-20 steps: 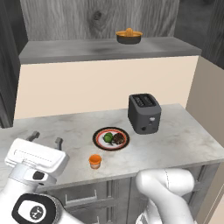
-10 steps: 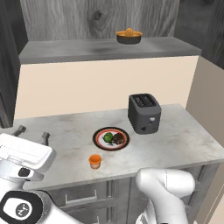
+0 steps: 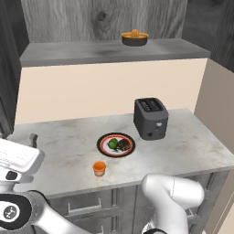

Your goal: Pick the avocado and bread from the counter and place them on the plate. Then pick the jam from the cabinet and place it next to the plate. Lastly close the cabinet door.

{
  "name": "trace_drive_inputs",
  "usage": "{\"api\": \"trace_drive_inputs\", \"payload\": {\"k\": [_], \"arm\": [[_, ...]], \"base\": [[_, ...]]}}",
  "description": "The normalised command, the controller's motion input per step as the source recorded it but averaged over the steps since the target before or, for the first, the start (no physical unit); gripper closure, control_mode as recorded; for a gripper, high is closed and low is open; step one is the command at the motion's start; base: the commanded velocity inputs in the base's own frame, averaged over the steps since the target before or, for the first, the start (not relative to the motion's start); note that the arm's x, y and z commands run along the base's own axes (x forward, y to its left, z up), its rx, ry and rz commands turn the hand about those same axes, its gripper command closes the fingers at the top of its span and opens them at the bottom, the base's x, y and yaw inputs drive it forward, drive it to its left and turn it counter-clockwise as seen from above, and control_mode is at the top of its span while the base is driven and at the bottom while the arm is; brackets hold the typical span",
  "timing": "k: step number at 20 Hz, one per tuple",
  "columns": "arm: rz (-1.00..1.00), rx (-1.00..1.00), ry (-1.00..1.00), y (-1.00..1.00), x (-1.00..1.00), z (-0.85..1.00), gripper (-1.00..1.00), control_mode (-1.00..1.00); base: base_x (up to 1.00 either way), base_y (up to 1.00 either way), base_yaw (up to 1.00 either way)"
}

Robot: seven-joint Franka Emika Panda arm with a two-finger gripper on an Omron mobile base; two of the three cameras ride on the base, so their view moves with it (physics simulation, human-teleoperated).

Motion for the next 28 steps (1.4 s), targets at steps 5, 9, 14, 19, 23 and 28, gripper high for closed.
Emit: {"api": "trace_drive_inputs", "payload": {"k": [5, 9, 14, 19, 23, 28], "arm": [[0.0, -0.03, -0.08, 0.36, 0.11, 0.12, -1.0, -1.0], [0.0, -0.01, -0.06, 0.28, 0.13, 0.17, -1.0, -1.0], [0.0, -0.01, -0.06, 0.2, 0.16, 0.15, -1.0, -1.0], [0.0, 0.0, -0.06, 0.14, 0.19, 0.12, -1.0, -1.0], [0.0, 0.0, -0.07, 0.18, 0.16, 0.15, -1.0, -1.0], [0.0, 0.0, -0.16, 0.0, 0.0, 0.5, -1.0, -1.0]], "base": [[0.0, 0.0, 0.0], [0.0, 0.0, 0.0], [0.0, 0.0, 0.0], [0.0, 0.0, 0.0], [0.0, 0.0, 0.0], [0.0, 0.0, 0.0]]}}
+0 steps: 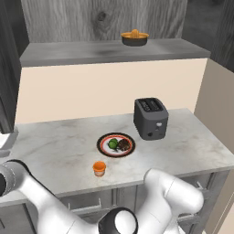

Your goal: Pick the avocado and bread from the counter and place them on the plate. Then pick the jam from the cabinet and place it next to the plate. Lastly close the cabinet door.

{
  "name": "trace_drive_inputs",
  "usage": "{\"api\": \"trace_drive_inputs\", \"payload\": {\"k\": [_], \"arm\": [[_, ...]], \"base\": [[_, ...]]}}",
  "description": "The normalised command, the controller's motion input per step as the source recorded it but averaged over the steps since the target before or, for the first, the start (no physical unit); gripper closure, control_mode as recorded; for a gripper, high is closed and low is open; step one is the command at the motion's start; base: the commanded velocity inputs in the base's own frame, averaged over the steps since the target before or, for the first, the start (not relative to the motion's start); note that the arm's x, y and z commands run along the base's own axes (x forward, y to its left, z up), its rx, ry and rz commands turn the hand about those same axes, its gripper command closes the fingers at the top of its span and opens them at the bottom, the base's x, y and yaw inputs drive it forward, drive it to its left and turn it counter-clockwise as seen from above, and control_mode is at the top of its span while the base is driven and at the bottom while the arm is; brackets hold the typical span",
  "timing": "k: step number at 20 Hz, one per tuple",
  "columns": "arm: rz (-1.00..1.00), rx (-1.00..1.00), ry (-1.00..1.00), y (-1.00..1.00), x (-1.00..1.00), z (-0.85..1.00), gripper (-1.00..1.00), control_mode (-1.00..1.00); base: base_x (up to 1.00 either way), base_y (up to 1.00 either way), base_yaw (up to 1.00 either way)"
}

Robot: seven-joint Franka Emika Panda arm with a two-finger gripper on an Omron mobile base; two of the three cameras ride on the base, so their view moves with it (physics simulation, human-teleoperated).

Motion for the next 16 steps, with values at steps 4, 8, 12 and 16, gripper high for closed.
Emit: {"api": "trace_drive_inputs", "payload": {"k": [4, 8, 12, 16], "arm": [[-0.03, 0.0, -0.21, -0.29, 0.0, 0.58, -1.0, -1.0], [-0.02, 0.08, -0.2, -0.79, -0.21, 0.62, -1.0, -1.0], [-0.01, 0.15, -0.18, -0.99, -0.57, 0.65, -1.0, -1.0], [-0.01, 0.25, -0.14, -1.0, -0.69, 0.73, -1.0, -1.0]], "base": [[0.0, 0.0, 0.0], [0.0, 0.0, 0.0], [0.0, 0.0, 0.0], [0.0, 0.0, 0.0]]}}
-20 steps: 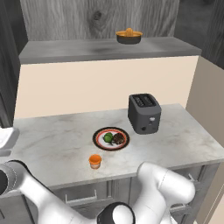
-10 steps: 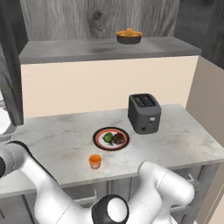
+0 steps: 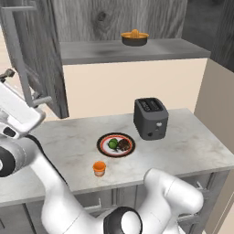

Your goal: Pick the avocado and bread from the counter and place them on the plate. Then pick the jam from the cabinet and place it next to the plate. Lastly close the cabinet door.

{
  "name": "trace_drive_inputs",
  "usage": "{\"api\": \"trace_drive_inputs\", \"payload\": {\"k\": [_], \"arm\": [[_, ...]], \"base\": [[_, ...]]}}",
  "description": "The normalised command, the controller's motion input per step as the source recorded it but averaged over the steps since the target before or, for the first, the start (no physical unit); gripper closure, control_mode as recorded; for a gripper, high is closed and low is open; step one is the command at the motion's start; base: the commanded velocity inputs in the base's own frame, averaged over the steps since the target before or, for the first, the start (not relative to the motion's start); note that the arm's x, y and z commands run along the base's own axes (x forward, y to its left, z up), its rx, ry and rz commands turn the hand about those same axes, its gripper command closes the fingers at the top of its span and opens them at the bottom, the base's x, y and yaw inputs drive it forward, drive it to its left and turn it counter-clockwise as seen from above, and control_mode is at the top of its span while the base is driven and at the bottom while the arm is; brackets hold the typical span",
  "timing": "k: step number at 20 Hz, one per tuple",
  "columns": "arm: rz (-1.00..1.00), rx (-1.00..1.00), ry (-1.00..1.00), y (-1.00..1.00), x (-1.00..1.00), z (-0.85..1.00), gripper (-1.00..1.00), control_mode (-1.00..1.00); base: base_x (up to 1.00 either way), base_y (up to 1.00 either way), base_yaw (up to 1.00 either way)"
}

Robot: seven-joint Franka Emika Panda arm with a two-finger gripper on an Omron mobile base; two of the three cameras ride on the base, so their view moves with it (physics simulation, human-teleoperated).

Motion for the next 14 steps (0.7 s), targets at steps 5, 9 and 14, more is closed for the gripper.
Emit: {"api": "trace_drive_inputs", "payload": {"k": [5, 9, 14], "arm": [[0.0, 0.35, -0.06, -1.0, -0.51, 0.75, -1.0, -1.0], [0.13, 0.37, 0.0, -1.0, 0.28, 0.16, -1.0, -1.0], [0.31, 0.21, 0.2, -0.66, 1.0, -0.2, -1.0, -1.0]], "base": [[0.0, 0.0, 0.0], [0.0, 0.0, 0.0], [0.0, 0.0, 0.0]]}}
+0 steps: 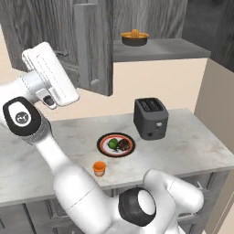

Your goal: Pick the avocado and bread from the counter and place them on the plate. Then pick the jam from the cabinet and place it next to the plate. Lastly close the cabinet door.

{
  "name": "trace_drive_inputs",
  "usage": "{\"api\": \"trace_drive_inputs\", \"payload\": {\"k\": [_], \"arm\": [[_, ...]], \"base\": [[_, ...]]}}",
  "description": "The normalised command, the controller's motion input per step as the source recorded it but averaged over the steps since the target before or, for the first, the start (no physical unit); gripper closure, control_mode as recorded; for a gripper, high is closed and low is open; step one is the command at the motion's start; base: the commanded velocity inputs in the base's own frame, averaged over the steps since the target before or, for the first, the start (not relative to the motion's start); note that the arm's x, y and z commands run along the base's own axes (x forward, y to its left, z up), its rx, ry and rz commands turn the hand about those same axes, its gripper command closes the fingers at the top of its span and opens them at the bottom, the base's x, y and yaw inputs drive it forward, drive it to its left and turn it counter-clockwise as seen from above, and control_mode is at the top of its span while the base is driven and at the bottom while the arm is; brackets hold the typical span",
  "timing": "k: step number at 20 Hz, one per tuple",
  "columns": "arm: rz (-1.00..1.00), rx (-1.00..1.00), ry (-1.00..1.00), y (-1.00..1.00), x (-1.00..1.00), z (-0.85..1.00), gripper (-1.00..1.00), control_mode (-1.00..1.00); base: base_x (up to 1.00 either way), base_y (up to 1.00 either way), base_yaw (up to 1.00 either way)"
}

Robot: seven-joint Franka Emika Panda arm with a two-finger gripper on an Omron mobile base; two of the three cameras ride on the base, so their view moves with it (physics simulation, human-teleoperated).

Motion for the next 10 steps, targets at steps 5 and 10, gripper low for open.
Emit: {"api": "trace_drive_inputs", "payload": {"k": [5, 10], "arm": [[0.52, 0.14, 0.31, -0.16, 1.0, -0.26, -1.0, -1.0], [0.49, 0.27, 0.19, -0.37, 1.0, 0.27, -1.0, -1.0]], "base": [[0.0, 0.0, 0.0], [0.0, 0.0, 0.0]]}}
